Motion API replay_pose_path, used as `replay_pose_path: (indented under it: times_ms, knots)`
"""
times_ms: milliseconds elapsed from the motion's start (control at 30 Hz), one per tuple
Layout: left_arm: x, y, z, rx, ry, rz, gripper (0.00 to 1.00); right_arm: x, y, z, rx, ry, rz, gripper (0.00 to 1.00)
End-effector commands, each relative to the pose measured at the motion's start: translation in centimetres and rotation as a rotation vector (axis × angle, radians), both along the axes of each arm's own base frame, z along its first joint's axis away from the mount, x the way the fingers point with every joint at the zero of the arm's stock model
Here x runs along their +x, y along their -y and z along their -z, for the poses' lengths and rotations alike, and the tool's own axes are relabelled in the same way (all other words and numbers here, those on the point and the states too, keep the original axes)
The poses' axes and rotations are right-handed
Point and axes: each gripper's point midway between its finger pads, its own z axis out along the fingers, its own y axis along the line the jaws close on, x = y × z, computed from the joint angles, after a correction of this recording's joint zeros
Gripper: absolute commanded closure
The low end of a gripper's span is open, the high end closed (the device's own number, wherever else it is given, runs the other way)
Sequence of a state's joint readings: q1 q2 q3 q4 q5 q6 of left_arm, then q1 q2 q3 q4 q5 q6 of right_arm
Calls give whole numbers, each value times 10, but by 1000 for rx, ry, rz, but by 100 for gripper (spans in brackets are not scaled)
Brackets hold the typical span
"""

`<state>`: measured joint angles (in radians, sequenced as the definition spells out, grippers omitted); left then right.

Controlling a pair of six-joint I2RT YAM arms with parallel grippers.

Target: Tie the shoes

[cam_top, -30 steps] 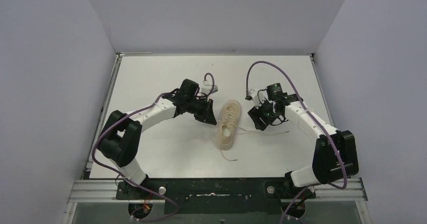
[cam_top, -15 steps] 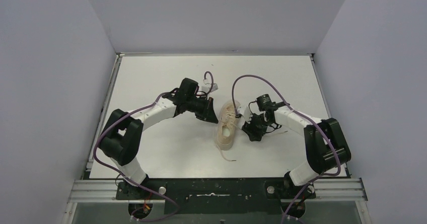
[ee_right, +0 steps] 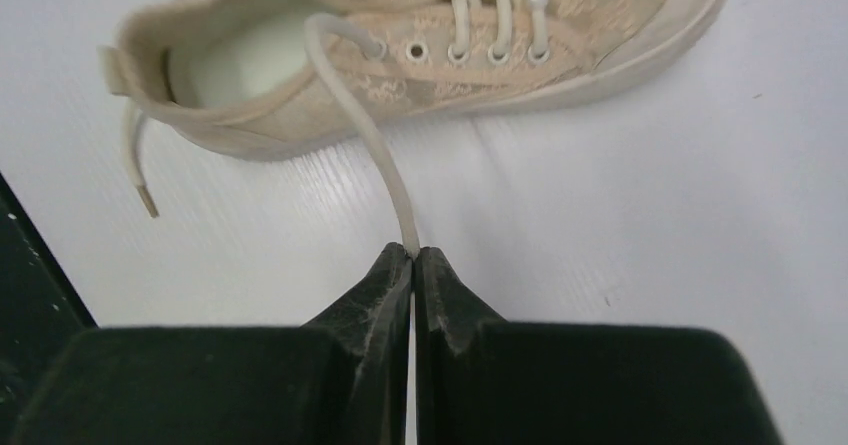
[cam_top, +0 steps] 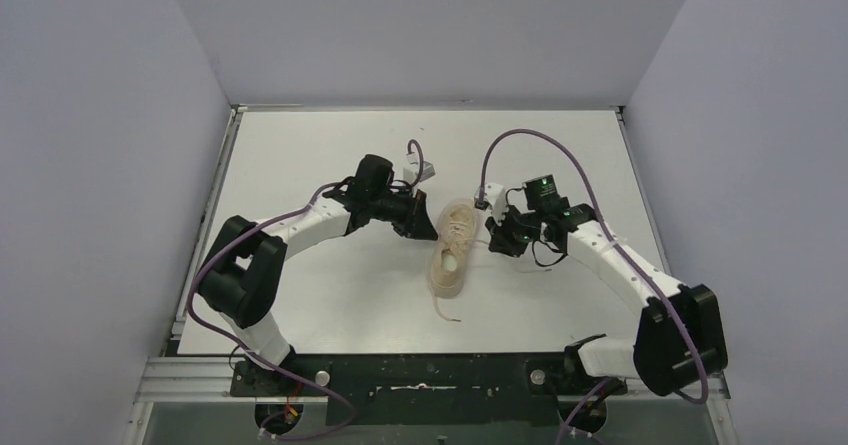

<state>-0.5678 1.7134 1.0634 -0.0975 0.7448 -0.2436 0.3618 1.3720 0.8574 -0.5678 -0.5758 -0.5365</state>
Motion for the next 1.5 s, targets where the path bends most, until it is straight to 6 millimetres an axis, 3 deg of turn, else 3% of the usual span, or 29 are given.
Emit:
replay_pose_path:
  times_ms: [0,133,400,633,1467]
  knots:
    - [13,16,-26,-135,200,88,96,-2,-21,-39,158,78,6,100]
    - [13,22,-30,-163,275,130,95,2,-25,-39,161,66,-23,100]
    - [18,28,-29,-184,326,147,94,34,-50,-61,285,86,42,100]
    - [21,37,-28,-205,306,174,94,43,-50,-59,293,69,64,100]
    - [18,37,-33,-254,248,179,68,45,-44,-46,274,38,47,100]
